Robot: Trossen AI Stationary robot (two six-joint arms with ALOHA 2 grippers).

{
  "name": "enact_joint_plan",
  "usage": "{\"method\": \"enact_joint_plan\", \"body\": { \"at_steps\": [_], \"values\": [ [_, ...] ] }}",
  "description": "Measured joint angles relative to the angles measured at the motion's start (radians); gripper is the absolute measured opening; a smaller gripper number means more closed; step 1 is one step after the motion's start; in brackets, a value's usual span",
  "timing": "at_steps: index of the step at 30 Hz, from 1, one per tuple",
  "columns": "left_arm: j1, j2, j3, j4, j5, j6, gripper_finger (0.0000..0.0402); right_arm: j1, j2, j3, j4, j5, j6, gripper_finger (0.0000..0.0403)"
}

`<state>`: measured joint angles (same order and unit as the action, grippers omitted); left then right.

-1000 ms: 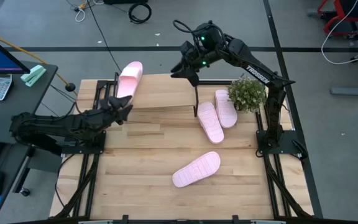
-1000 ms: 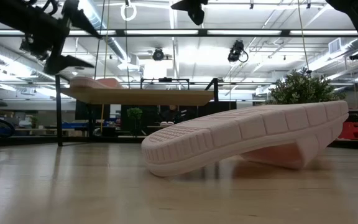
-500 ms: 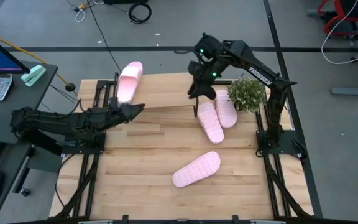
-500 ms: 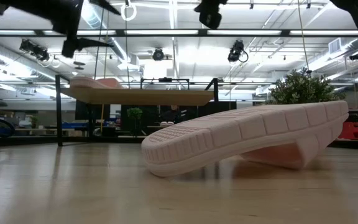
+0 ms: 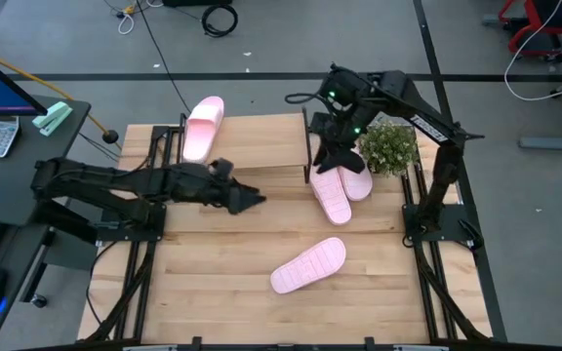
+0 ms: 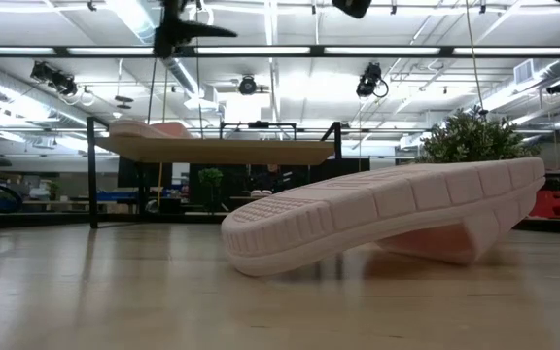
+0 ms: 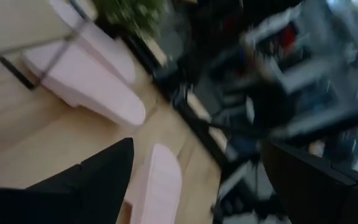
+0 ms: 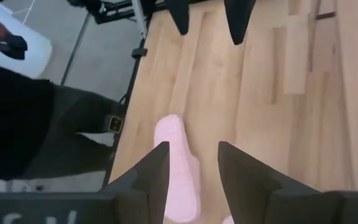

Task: Pick and place slides into the shelf
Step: Put the pink slides on the shelf

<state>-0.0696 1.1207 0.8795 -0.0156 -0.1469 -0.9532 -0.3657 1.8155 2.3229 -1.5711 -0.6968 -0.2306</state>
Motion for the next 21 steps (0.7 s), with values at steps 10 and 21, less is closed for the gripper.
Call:
{"method": "enact_joint_plan", "body": {
  "at_steps": [10, 21],
  "values": [
    [-0.047, 0.127, 0.123, -0.143, 0.147, 0.153, 0.0355, 0.163, -0.271, -0.454, 0.085, 0.194, 0.297, 0.0142],
    [-0.228, 0.127, 0.122, -0.341, 0.115, 0.206, 0.0355, 0.454, -0.616, -1.102, 0.679, 0.477, 1.012, 0.0142]
  ]
}}
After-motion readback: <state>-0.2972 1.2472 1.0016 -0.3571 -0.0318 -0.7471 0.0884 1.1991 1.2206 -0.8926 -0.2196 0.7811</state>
